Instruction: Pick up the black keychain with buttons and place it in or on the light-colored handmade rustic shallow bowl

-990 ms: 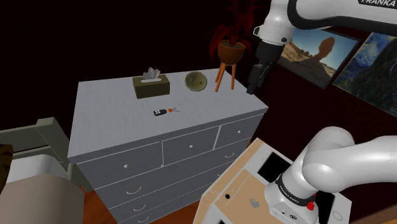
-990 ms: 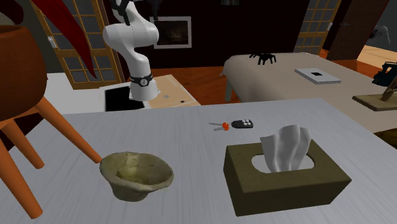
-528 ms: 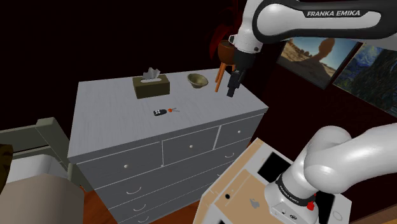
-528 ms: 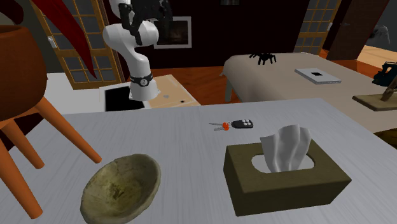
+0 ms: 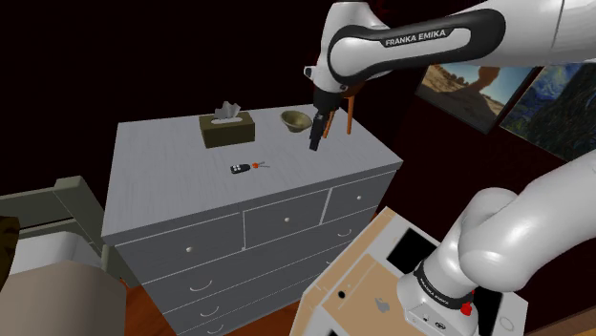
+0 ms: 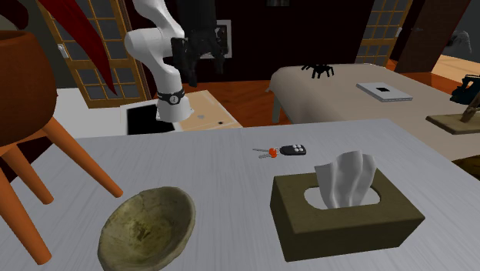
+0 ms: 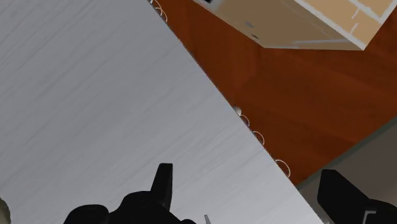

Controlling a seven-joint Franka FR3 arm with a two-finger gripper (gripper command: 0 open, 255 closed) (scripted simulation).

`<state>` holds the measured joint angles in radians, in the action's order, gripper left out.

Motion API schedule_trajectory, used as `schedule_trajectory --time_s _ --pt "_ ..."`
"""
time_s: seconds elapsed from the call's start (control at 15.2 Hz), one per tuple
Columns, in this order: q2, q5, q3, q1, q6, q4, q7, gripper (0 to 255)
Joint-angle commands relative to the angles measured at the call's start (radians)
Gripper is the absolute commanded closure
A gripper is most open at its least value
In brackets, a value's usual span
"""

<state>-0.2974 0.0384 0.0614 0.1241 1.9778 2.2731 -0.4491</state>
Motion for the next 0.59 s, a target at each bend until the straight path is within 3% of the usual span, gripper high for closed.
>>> schedule_trajectory --time_s 0.0,0.53 --pt "0.071 0.002 -0.004 0.014 0.045 -0.034 -0.038 0" --pt "0.351 0.006 -0.032 0.057 0.172 -0.214 -0.177 0"
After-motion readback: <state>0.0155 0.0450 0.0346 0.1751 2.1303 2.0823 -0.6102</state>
